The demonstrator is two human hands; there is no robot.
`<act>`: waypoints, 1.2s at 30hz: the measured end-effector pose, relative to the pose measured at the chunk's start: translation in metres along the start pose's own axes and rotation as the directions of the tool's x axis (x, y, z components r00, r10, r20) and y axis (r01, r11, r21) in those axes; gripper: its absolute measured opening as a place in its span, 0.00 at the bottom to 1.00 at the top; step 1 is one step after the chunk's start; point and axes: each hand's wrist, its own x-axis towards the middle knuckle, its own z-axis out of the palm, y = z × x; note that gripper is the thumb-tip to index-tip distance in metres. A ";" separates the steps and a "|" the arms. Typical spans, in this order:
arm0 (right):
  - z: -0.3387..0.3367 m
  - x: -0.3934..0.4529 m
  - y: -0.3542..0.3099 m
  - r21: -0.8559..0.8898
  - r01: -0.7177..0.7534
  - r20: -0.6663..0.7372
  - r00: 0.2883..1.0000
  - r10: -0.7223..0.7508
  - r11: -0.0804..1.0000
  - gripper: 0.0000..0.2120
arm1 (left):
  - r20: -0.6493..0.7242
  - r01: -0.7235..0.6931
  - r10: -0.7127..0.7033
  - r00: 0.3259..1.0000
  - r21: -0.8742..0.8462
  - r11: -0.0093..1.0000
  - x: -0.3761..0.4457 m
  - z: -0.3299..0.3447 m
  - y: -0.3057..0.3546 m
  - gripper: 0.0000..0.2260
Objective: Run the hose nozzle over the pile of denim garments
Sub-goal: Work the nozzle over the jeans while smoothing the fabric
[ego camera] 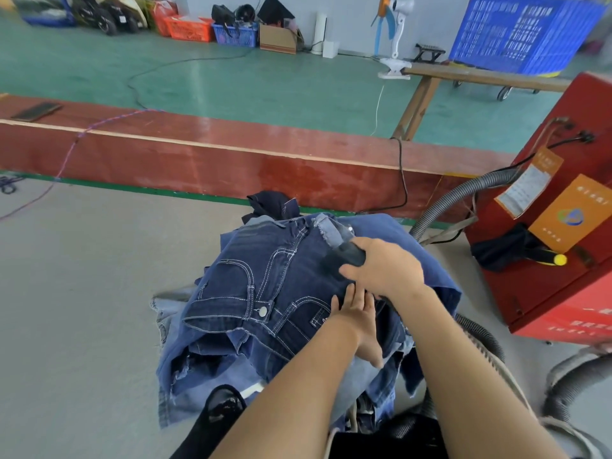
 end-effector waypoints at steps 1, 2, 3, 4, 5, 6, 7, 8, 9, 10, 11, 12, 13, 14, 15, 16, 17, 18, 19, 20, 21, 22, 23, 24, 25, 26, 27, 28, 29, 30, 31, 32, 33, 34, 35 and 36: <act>0.005 0.002 -0.002 -0.030 -0.003 0.000 1.000 0.003 1.000 0.19 | 0.007 -0.001 0.000 1.000 0.017 1.000 0.002 0.000 0.000 0.49; 0.010 0.004 -0.004 -0.047 -0.006 -0.005 1.000 0.006 0.999 0.19 | 0.009 -0.003 0.003 1.000 0.034 0.999 0.003 0.000 0.000 0.47; 0.015 0.006 -0.005 -0.049 -0.010 -0.013 1.000 0.010 0.999 0.20 | 0.007 -0.006 0.005 1.000 0.045 0.999 0.005 0.000 -0.001 0.46; 0.018 0.009 -0.006 -0.041 -0.016 -0.025 1.000 0.015 0.999 0.20 | 0.003 -0.008 0.007 1.000 0.045 0.999 0.006 0.001 -0.002 0.45; 0.021 0.012 -0.007 -0.031 -0.021 -0.040 0.999 0.020 0.999 0.20 | 0.003 -0.011 0.011 1.000 0.041 0.999 0.008 0.001 -0.003 0.44; 0.024 0.014 -0.009 -0.022 -0.026 -0.055 0.998 0.025 0.999 0.20 | 0.008 -0.017 0.017 1.000 0.044 0.999 0.009 0.002 -0.004 0.42; 0.027 0.017 -0.011 -0.012 -0.032 -0.067 0.997 0.031 0.999 0.20 | 0.015 -0.026 0.025 1.000 0.062 0.998 0.010 0.002 -0.004 0.39; 0.031 0.020 -0.015 -0.002 -0.035 -0.077 0.996 0.035 0.999 0.20 | 0.024 -0.037 0.035 0.999 0.092 0.995 0.011 0.003 -0.004 0.36; 0.034 0.023 -0.018 0.006 -0.033 -0.087 0.996 0.033 0.999 0.21 | 0.034 -0.051 0.047 0.998 0.127 0.991 0.011 0.003 -0.005 0.33; 0.037 0.026 -0.022 0.010 -0.026 -0.096 0.995 0.027 1.000 0.22 | 0.044 -0.065 0.059 0.997 0.160 0.985 0.011 0.003 -0.005 0.32; 0.039 0.029 -0.025 0.011 -0.018 -0.105 0.994 0.019 1.000 0.22 | 0.050 -0.077 0.069 0.996 0.182 0.980 0.011 0.002 -0.006 0.31; 0.041 0.031 -0.027 0.013 -0.010 -0.113 0.994 0.011 1.000 0.23 | 0.050 -0.088 0.079 0.996 0.190 0.978 0.011 0.002 -0.007 0.30; 0.041 0.033 -0.028 0.024 -0.002 -0.123 0.992 0.005 1.000 0.24 | 0.048 -0.091 0.084 0.995 0.186 0.978 0.010 0.002 -0.007 0.29; 0.039 0.035 -0.029 0.051 0.004 -0.136 0.991 0.003 0.999 0.25 | 0.043 -0.087 0.081 0.996 0.171 0.981 0.010 0.003 -0.008 0.28; 0.035 0.036 -0.030 0.098 0.009 -0.160 0.987 0.007 0.995 0.26 | 0.029 -0.080 0.077 0.997 0.147 0.986 0.010 0.004 -0.007 0.28; 0.029 0.036 -0.031 0.154 0.016 -0.199 0.980 0.015 0.988 0.27 | 0.010 -0.072 0.072 0.997 0.120 0.990 0.010 0.005 -0.007 0.29; 0.020 0.037 -0.033 0.210 0.031 -0.256 0.966 0.025 0.977 0.27 | -0.009 -0.063 0.064 0.998 0.091 0.994 0.011 0.006 -0.007 0.31; 0.010 0.037 -0.034 0.257 0.055 -0.320 0.947 0.031 0.965 0.27 | -0.021 -0.049 0.050 0.999 0.057 0.997 0.010 0.007 -0.007 0.35; -0.002 0.037 -0.035 0.285 0.083 -0.378 0.925 0.032 0.955 0.26 | -0.025 -0.035 0.035 0.999 0.021 0.999 0.009 0.007 -0.008 0.42; -0.012 0.035 -0.035 0.300 0.104 -0.415 0.909 0.031 0.948 0.25 | -0.025 -0.021 0.021 0.999 -0.004 1.000 0.009 0.006 -0.008 0.46; -0.020 0.031 -0.033 0.313 0.109 -0.426 0.904 0.036 0.943 0.24 | -0.037 -0.007 0.006 0.999 -0.027 1.000 0.008 0.003 -0.007 0.46; -0.025 0.027 -0.029 0.330 0.101 -0.417 0.908 0.049 0.939 0.24 | -0.081 0.009 -0.013 0.997 -0.054 0.999 0.006 -0.001 -0.005 0.41; -0.028 0.021 -0.025 0.348 0.083 -0.397 0.915 0.067 0.934 0.24 | -0.180 0.020 -0.036 0.983 -0.090 0.996 0.004 -0.007 -0.004 0.32; -0.029 0.016 -0.021 0.361 0.062 -0.375 0.923 0.084 0.931 0.24 | -0.317 0.036 -0.076 0.945 -0.130 0.991 0.003 -0.012 -0.005 0.21; -0.029 0.010 -0.016 0.364 0.042 -0.356 0.929 0.098 0.931 0.24 | -0.451 0.062 -0.138 0.882 -0.179 0.982 0.002 -0.017 -0.008 0.14; -0.029 0.007 -0.011 0.358 0.023 -0.342 0.933 0.108 0.934 0.24 | -0.549 0.094 -0.201 0.811 -0.217 0.972 0.000 -0.021 -0.013 0.11; -0.030 0.004 -0.007 0.343 0.003 -0.330 0.937 0.117 0.939 0.25 | -0.596 0.133 -0.248 0.764 -0.230 0.964 -0.001 -0.022 -0.020 0.11; -0.031 0.003 -0.003 0.321 -0.018 -0.317 0.940 0.125 0.947 0.25 | -0.608 0.173 -0.282 0.742 -0.233 0.957 -0.002 -0.021 -0.027 0.13; -0.032 0.002 0.000 0.301 -0.037 -0.302 0.944 0.132 0.953 0.24 | -0.594 0.214 -0.320 0.738 -0.243 0.946 -0.003 -0.018 -0.033 0.17; -0.032 0.002 0.002 0.289 -0.049 -0.281 0.950 0.133 0.956 0.24 | -0.565 0.244 -0.354 0.745 -0.263 0.934 -0.004 -0.015 -0.037 0.20; -0.032 0.001 0.003 0.285 -0.052 -0.251 0.960 0.127 0.957 0.23 | -0.543 0.253 -0.376 0.751 -0.289 0.923 -0.003 -0.012 -0.039 0.21; -0.031 0.000 0.003 0.285 -0.048 -0.216 0.970 0.113 0.957 0.21 | -0.533 0.251 -0.380 0.756 -0.300 0.920 -0.002 -0.010 -0.041 0.19; -0.030 0.000 0.003 0.284 -0.039 -0.185 0.978 0.094 0.958 0.19 | -0.534 0.249 -0.367 0.762 -0.282 0.927 -0.001 -0.010 -0.041 0.17; -0.028 0.000 0.001 0.283 -0.029 -0.163 0.984 0.077 0.959 0.17 | -0.537 0.248 -0.346 0.770 -0.247 0.937 -0.001 -0.010 -0.041 0.14; -0.028 0.000 0.000 0.284 -0.021 -0.153 0.986 0.067 0.959 0.15 | -0.540 0.248 -0.329 0.775 -0.220 0.944 -0.001 -0.010 -0.042 0.13; -0.028 0.001 0.000 0.285 -0.018 -0.153 0.986 0.065 0.958 0.15 | -0.540 0.249 -0.320 0.779 -0.202 0.947 -0.001 -0.011 -0.042 0.12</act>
